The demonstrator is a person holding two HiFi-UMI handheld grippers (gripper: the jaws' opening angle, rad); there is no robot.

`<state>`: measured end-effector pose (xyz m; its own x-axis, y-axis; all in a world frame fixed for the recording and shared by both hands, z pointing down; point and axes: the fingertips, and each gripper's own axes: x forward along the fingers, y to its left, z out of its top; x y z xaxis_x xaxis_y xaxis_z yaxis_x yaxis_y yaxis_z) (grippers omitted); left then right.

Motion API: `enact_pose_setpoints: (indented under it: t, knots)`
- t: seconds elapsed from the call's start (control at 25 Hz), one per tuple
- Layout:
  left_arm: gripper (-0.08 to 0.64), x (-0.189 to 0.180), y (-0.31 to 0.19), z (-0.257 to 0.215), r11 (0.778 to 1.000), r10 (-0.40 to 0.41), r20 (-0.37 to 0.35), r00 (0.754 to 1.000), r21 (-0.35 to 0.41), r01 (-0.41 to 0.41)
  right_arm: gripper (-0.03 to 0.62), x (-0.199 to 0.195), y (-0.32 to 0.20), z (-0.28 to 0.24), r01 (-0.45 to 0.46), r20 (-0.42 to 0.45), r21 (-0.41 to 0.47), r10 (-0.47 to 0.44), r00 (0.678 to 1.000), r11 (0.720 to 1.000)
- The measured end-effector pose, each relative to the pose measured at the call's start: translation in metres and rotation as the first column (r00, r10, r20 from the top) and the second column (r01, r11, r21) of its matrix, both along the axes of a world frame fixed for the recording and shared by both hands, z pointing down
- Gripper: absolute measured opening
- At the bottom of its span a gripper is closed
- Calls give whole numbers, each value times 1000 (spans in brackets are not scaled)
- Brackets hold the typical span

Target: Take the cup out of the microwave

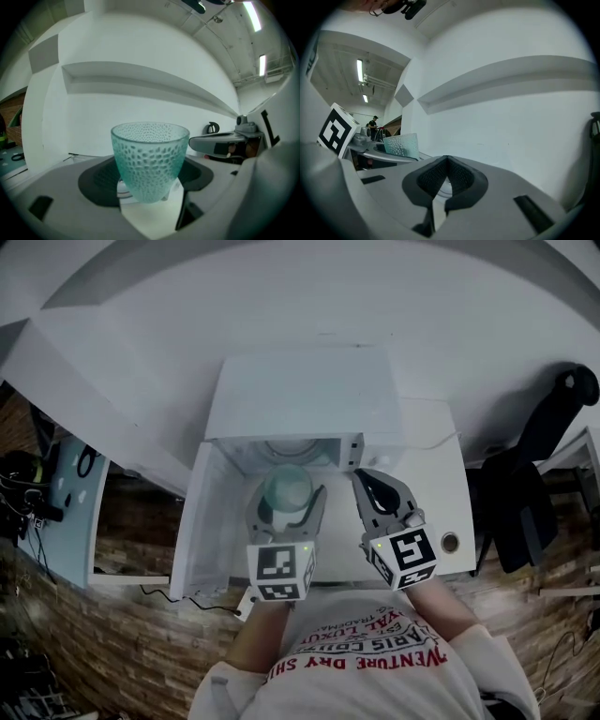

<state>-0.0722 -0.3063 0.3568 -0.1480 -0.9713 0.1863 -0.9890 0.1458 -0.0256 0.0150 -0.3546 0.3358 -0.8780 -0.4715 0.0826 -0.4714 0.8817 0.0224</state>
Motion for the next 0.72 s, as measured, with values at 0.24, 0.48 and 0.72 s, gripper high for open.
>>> enact_pose_setpoints:
  t: [0.24, 0.48, 0.72]
  knots:
    - [365, 10, -7, -5, 1000, 24, 6, 1000, 4, -24, 5, 4, -3, -2, -15, -5, 29, 15, 1000, 999]
    - [365, 13, -10, -5, 999, 38, 13, 999, 0, -38, 5, 5, -3, -3, -7, -7, 35, 7, 1000, 999]
    - [365, 14, -12, -3, 998, 61, 9, 998, -12, -61, 5, 6, -6, 1, -27, 8, -2, 27, 1000, 1000]
